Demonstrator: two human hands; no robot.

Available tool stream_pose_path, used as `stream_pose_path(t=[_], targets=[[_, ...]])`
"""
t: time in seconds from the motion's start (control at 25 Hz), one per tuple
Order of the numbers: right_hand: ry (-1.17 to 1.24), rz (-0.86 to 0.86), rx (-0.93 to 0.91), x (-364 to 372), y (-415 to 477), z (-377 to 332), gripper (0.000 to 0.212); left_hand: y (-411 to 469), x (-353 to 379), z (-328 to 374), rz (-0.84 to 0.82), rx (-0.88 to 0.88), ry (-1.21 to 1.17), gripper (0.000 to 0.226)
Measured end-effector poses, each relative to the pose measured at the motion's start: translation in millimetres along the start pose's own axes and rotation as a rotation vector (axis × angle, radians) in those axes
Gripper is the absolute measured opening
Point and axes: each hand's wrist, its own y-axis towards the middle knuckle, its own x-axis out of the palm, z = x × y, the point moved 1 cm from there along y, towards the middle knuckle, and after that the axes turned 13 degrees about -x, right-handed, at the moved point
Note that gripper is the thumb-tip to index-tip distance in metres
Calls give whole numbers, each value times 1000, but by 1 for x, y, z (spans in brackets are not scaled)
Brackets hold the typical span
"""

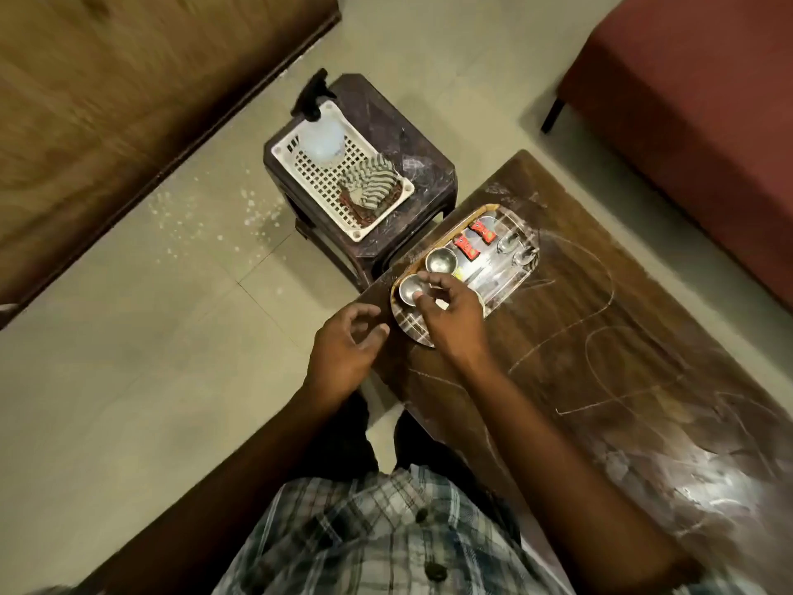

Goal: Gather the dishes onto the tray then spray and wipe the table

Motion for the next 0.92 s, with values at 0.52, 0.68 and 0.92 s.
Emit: stream_pose_path(t=[0.52, 0.68, 0.92], targets=[[-80, 303, 76, 116, 4, -82, 23, 99, -218, 41, -90, 213, 88, 22], [4, 372, 100, 150, 31, -85, 27, 140, -242, 72, -120, 280, 162, 25], [36, 398, 196, 157, 107, -71, 43, 216, -231, 120, -150, 301, 213, 45]])
